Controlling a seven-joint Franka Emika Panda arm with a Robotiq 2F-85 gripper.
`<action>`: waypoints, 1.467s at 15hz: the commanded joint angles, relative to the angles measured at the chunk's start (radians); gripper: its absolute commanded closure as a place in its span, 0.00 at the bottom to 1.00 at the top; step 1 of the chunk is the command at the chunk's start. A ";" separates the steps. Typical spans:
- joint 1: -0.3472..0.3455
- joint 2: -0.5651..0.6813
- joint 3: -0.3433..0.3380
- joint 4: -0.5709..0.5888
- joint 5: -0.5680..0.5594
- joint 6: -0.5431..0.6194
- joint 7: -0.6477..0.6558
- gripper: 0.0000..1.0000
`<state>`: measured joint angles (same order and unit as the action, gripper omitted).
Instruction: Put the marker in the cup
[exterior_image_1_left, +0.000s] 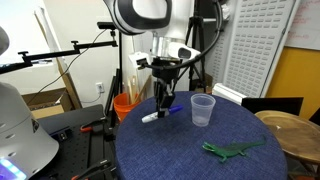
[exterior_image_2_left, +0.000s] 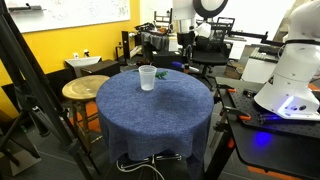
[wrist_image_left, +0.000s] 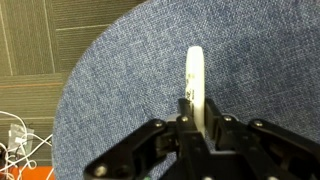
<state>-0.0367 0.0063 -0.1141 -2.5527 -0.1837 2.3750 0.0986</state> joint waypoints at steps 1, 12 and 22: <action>-0.016 -0.215 0.014 -0.115 0.027 0.006 -0.065 0.95; -0.063 -0.185 0.082 -0.136 -0.100 0.494 -0.073 0.95; -0.139 0.039 0.120 0.109 -0.451 0.504 0.270 0.95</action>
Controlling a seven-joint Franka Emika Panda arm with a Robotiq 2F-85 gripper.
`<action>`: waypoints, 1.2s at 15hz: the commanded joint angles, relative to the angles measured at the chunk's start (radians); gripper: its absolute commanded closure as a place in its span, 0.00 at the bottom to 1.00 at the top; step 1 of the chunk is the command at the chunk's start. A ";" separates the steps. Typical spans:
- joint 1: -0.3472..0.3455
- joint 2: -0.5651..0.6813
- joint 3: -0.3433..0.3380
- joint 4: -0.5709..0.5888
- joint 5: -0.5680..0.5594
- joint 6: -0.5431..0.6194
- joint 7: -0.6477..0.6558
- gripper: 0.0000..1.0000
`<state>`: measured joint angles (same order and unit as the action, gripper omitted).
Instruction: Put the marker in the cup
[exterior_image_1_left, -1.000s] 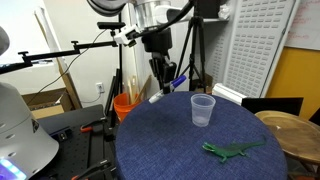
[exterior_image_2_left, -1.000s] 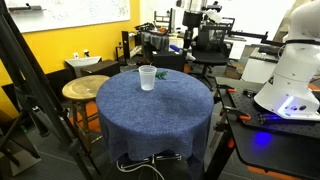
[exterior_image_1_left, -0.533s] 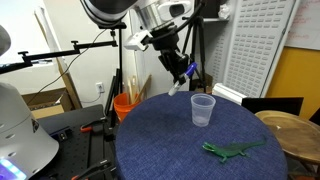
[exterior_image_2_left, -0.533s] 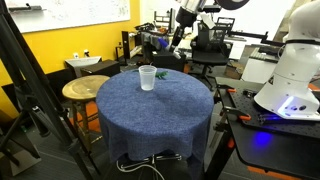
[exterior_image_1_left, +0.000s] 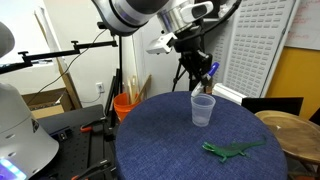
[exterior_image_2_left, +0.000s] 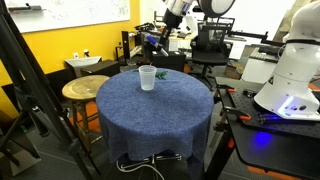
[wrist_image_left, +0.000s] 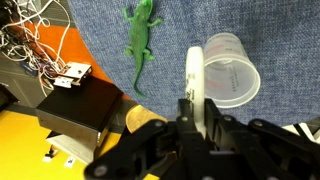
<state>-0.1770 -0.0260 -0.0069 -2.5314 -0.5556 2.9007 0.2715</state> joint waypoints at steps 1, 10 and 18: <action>0.008 0.095 0.010 0.109 -0.093 -0.018 0.118 0.95; 0.068 0.260 -0.008 0.238 -0.145 -0.018 0.234 0.95; 0.112 0.331 -0.034 0.289 -0.154 -0.021 0.257 0.55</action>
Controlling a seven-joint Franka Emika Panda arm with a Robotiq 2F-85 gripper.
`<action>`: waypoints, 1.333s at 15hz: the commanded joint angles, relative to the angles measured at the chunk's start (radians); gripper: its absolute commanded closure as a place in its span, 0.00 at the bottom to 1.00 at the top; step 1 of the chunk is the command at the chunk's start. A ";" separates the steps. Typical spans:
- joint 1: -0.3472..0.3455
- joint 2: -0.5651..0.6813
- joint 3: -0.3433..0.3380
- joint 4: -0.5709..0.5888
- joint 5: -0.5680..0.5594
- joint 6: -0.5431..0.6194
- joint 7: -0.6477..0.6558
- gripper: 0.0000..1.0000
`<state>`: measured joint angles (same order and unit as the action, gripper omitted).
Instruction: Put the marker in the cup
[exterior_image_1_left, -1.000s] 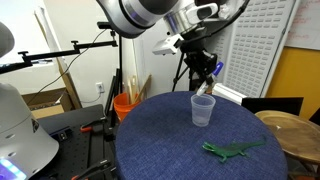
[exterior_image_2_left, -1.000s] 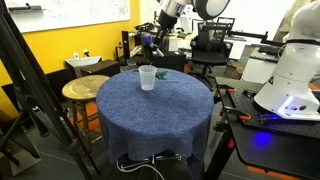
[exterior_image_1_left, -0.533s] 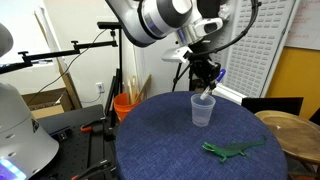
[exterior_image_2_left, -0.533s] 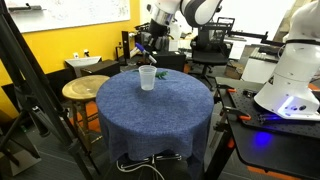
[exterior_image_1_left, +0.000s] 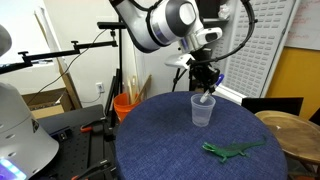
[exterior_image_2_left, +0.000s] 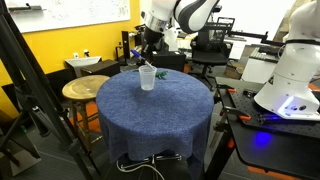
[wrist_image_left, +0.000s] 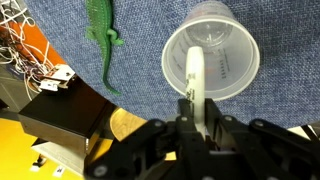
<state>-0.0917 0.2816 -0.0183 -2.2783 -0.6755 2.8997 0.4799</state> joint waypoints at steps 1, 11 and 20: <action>0.030 0.027 -0.027 0.038 -0.035 -0.017 0.049 0.48; 0.007 -0.116 0.044 -0.099 0.106 -0.126 -0.033 0.00; 0.085 -0.174 0.022 -0.113 0.379 -0.337 -0.214 0.00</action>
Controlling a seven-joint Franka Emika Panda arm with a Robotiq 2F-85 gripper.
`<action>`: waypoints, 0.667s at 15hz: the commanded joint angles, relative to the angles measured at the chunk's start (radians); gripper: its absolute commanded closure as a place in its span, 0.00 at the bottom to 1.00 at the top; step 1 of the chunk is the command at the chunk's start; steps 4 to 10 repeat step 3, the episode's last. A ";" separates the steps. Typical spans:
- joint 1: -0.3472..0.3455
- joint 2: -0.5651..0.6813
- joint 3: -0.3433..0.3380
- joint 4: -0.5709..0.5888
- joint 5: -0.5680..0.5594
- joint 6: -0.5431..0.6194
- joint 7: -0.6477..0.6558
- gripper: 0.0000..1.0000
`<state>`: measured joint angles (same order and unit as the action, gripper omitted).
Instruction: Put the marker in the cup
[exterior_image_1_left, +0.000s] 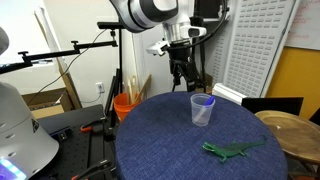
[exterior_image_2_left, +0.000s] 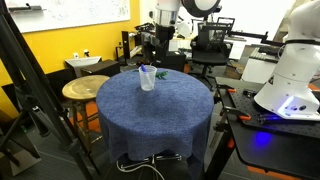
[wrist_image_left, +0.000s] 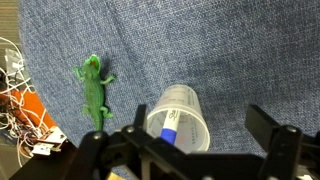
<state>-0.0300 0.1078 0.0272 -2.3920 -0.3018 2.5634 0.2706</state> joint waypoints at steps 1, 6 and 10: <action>0.023 -0.001 -0.023 -0.002 0.006 -0.001 -0.005 0.00; 0.023 -0.001 -0.023 -0.004 0.006 -0.001 -0.005 0.00; 0.023 -0.001 -0.023 -0.004 0.006 -0.001 -0.005 0.00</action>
